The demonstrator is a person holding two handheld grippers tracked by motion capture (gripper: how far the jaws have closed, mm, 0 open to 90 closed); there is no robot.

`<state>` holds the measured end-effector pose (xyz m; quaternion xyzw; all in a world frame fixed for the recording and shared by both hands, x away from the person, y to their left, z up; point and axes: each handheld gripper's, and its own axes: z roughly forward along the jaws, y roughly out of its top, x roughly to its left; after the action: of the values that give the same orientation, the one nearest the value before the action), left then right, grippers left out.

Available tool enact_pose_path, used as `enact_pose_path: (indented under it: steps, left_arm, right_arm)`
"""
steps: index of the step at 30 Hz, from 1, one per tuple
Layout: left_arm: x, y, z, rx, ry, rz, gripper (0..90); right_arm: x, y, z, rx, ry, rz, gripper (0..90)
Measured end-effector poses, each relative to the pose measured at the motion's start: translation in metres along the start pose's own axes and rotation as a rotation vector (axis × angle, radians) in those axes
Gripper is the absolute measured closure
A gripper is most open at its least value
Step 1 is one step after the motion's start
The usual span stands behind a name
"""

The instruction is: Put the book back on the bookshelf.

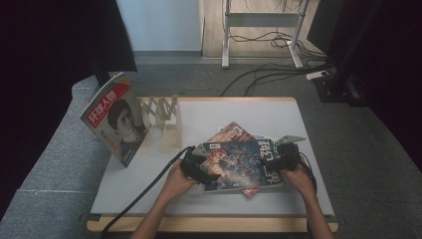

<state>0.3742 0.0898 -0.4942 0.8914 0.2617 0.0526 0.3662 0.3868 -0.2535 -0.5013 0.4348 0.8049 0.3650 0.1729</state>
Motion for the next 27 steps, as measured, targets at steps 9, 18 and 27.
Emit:
enact_pose_path:
  steps: [9,18,27]
  left_arm:
    - [0.01,0.021,0.009,0.01,0.023,0.035,0.0]
    - [0.026,0.035,0.026,0.026,0.047,0.05,0.0]
    - [0.038,0.039,0.037,0.004,0.071,0.03,0.0]
  right_arm:
    - [0.006,-0.011,-0.013,-0.023,-0.007,-0.023,0.0]
    - [0.017,-0.021,-0.027,-0.025,-0.012,-0.036,0.0]
    - [0.027,-0.036,-0.034,-0.012,-0.002,-0.047,0.0]
